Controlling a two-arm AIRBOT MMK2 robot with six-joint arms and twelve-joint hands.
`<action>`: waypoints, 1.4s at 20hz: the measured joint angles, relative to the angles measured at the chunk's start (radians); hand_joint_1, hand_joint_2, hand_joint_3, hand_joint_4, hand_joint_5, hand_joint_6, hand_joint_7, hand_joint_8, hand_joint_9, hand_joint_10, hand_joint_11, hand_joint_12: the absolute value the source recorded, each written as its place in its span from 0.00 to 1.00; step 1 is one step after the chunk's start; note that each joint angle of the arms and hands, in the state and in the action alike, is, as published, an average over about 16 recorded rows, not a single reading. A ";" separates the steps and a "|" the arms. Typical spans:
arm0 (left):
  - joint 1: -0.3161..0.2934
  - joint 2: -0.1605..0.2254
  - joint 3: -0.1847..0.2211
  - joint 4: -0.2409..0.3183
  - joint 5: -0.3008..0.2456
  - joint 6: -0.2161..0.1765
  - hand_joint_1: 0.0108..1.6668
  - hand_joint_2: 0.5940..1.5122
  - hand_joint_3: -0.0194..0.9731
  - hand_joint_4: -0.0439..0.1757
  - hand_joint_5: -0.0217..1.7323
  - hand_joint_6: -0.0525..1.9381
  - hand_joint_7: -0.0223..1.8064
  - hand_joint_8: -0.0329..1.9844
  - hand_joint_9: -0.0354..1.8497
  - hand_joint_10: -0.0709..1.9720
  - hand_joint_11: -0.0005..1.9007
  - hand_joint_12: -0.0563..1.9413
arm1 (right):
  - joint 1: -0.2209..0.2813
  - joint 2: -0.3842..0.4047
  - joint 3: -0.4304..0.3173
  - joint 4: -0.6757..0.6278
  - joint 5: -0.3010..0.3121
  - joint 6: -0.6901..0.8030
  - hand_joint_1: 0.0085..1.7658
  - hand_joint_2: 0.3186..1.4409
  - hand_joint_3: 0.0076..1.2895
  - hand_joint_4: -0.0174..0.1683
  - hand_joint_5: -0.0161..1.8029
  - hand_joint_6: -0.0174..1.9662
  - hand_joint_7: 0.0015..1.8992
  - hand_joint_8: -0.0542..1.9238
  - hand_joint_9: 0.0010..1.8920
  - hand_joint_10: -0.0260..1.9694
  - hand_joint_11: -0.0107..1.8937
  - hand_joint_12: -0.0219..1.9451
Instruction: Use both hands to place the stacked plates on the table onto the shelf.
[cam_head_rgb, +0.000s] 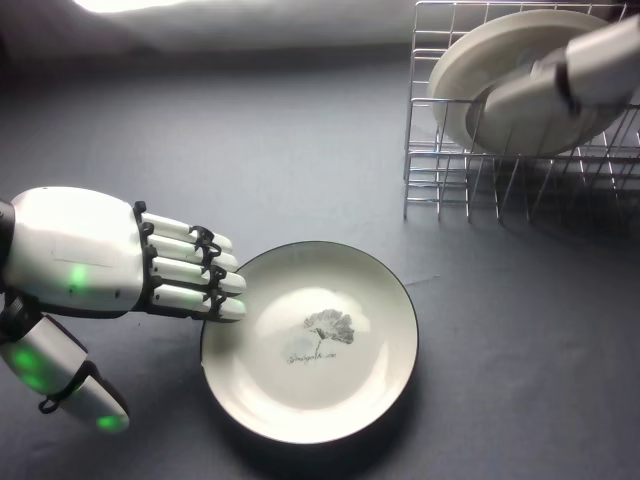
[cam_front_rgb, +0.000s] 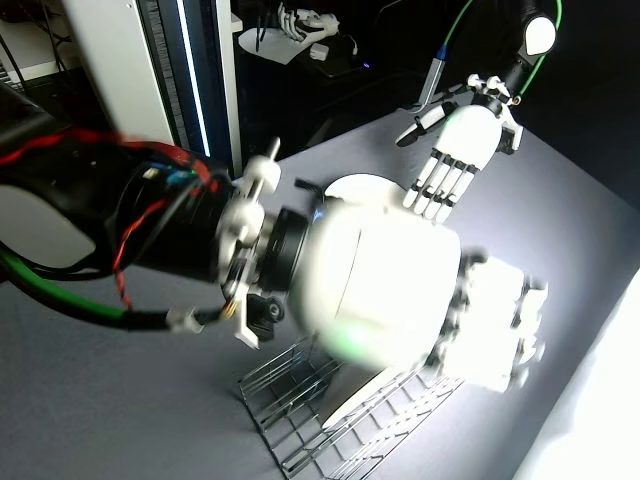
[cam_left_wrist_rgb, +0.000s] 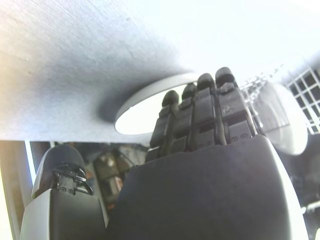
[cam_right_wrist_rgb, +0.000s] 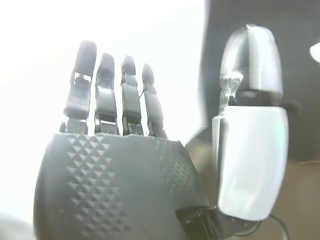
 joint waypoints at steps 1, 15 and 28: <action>0.007 -0.002 0.000 -0.003 0.004 0.002 0.00 0.52 0.03 0.20 0.03 0.03 0.01 0.01 0.02 0.03 0.01 0.03 | 0.001 -0.001 -0.009 -0.056 0.016 0.000 0.55 0.50 0.01 0.09 0.11 0.07 0.12 0.04 0.05 0.14 0.01 0.35; 0.107 -0.018 -0.003 -0.044 0.049 0.013 0.00 0.51 0.03 0.18 0.02 0.02 0.01 0.01 0.01 0.02 0.01 0.03 | -0.087 -0.015 -0.149 -0.515 0.102 0.007 0.48 0.33 0.00 0.12 0.02 0.03 0.01 0.03 0.01 0.01 0.02 0.01; 0.120 -0.017 -0.009 -0.030 0.058 0.012 0.00 0.51 0.03 0.18 0.01 0.02 0.01 0.01 0.01 0.02 0.01 0.03 | -0.154 -0.094 -0.191 -0.558 0.001 0.009 0.66 0.41 0.00 0.10 0.02 0.03 0.01 0.03 0.01 0.01 0.02 0.01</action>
